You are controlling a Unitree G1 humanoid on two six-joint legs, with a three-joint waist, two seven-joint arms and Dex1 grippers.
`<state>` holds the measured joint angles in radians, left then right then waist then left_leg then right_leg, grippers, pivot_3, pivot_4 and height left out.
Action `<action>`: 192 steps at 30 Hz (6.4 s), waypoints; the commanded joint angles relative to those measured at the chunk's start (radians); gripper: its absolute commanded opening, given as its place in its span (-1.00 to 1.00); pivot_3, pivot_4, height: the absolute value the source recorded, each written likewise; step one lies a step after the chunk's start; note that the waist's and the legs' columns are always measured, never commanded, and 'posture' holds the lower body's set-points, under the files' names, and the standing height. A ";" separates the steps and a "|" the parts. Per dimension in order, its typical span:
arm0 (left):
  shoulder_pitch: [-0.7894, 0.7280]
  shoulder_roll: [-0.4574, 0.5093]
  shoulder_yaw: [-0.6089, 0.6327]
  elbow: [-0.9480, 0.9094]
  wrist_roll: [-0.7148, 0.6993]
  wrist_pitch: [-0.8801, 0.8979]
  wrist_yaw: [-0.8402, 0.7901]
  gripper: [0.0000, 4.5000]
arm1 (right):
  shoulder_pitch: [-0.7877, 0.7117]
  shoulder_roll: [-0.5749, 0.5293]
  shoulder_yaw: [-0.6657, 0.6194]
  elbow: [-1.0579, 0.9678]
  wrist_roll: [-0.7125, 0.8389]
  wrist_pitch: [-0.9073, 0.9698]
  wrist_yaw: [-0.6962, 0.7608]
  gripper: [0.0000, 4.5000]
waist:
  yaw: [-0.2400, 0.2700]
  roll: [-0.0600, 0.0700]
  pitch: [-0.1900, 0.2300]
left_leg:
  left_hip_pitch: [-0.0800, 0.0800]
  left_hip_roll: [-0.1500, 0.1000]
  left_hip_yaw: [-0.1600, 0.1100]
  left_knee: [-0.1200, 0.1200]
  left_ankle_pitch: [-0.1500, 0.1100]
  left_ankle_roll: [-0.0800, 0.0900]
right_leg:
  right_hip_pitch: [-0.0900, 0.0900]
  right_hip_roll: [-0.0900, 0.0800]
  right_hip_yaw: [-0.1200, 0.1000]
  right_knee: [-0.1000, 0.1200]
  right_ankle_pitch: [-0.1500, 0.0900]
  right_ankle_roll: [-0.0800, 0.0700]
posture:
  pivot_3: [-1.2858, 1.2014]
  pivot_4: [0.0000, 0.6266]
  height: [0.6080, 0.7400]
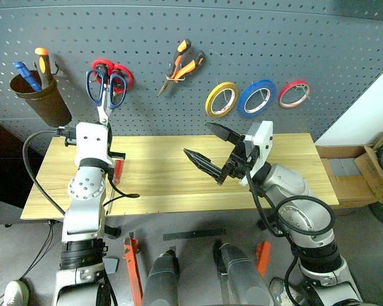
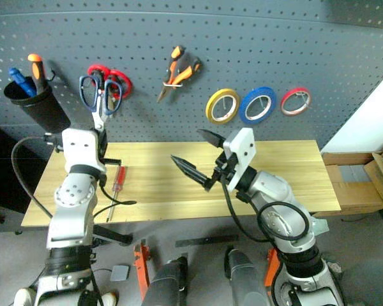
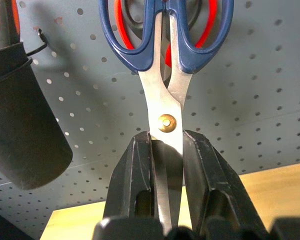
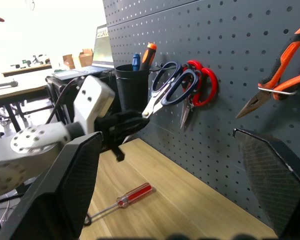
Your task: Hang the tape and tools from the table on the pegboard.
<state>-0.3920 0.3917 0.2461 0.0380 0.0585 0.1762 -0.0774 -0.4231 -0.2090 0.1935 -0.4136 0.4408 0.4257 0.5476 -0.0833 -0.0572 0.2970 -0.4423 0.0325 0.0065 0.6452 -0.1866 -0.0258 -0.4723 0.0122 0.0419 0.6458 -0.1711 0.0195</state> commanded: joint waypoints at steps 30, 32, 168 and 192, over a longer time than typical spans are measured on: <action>0.166 -0.078 0.041 -0.150 -0.074 0.313 0.059 0.99 | -0.033 -0.083 0.139 -0.068 -0.087 0.163 0.011 1.00 | -0.001 0.001 0.003 | 0.004 0.012 0.004 -0.001 0.000 0.000 | 0.000 0.003 0.001 0.000 -0.004 -0.006 | -0.06 0.08 1.00; 0.154 -0.057 0.052 -0.087 -0.091 0.320 0.034 0.99 | -0.049 -0.087 0.173 -0.056 -0.099 0.183 0.026 1.00 | -0.001 0.003 0.005 | 0.004 0.012 0.005 -0.001 0.000 0.000 | 0.000 0.003 0.001 0.000 -0.004 -0.007 | -0.06 0.11 1.00; -0.551 0.402 0.074 0.597 0.035 -0.310 0.217 -0.48 | -0.244 0.231 -0.056 0.000 0.081 0.059 -0.155 1.00 | 0.004 -0.002 0.042 | 0.004 0.015 0.007 -0.013 -0.008 -0.014 | -0.006 -0.001 -0.003 0.002 -0.009 -0.010 | -0.04 0.00 1.00; -0.368 0.293 0.105 0.019 -0.076 0.038 0.129 0.98 | -0.235 0.158 -0.055 0.018 -0.010 0.021 -0.139 1.00 | 0.022 -0.003 0.041 | 0.005 0.013 0.005 0.000 -0.008 -0.014 | -0.003 0.000 -0.002 0.011 -0.010 -0.005 | -0.06 -0.16 1.00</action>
<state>-0.7515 0.6819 0.3557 0.1448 -0.0056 0.2052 0.0730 -0.6577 -0.0441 0.1411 -0.3589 0.4455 0.4736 0.4118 -0.0610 -0.0603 0.3382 -0.4378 0.0456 0.0115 0.6451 -0.1942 -0.0397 -0.4756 0.0127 0.0393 0.6573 -0.1814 0.0145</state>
